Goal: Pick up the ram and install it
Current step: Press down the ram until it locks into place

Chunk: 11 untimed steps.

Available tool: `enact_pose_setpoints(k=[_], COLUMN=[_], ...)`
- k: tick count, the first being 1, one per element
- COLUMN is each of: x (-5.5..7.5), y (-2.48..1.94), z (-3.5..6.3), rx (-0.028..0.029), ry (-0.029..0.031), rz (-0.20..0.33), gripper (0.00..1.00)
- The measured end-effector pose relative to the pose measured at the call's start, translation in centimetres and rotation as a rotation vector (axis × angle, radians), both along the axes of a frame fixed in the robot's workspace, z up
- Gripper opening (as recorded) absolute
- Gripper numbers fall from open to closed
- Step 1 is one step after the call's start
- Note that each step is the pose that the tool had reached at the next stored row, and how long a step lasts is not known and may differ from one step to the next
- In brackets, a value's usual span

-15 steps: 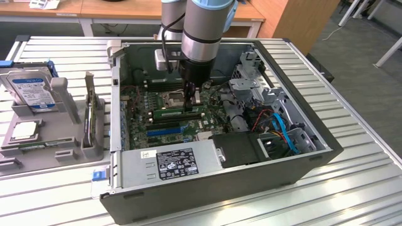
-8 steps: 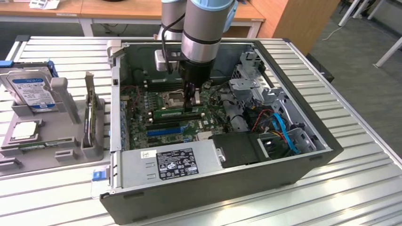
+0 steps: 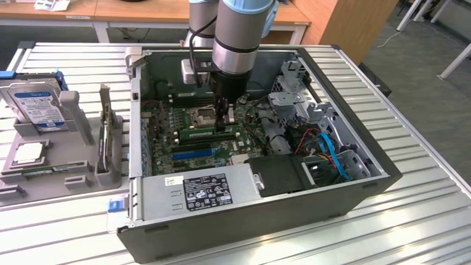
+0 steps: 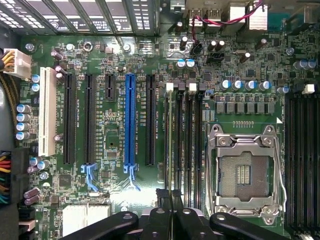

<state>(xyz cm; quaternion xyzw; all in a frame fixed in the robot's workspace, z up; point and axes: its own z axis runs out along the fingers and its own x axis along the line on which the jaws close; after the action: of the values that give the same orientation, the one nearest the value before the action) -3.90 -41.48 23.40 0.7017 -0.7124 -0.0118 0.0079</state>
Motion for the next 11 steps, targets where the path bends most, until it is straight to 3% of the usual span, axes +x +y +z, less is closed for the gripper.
enact_pose_setpoints(k=[11], x=[-0.02], y=[0.0], z=[-0.06], rx=[0.0002], ry=[-0.0001], rz=[-0.004], gripper=[0.12])
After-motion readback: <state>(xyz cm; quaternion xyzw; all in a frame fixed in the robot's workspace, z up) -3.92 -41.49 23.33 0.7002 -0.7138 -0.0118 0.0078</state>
